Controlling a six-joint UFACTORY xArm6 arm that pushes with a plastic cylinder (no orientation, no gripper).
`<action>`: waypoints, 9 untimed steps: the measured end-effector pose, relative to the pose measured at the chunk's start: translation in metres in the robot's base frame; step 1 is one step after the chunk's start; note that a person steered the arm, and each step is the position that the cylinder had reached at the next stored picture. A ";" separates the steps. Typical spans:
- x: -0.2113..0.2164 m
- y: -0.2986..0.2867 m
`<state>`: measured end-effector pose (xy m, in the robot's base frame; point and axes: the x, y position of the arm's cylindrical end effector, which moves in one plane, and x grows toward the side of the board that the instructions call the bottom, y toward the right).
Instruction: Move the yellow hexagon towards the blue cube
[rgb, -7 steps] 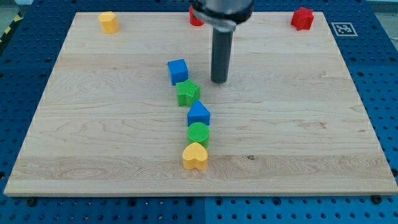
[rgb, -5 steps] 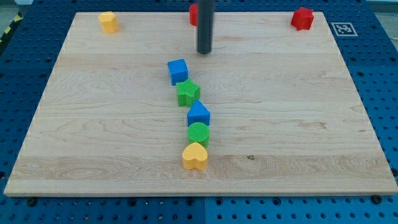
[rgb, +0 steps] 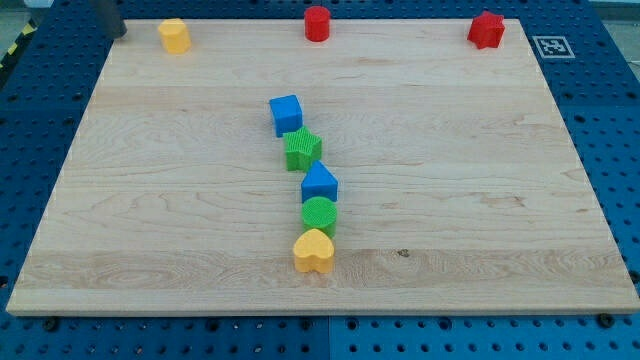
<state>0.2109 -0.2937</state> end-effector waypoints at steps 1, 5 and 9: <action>0.004 0.027; 0.000 0.084; 0.074 0.157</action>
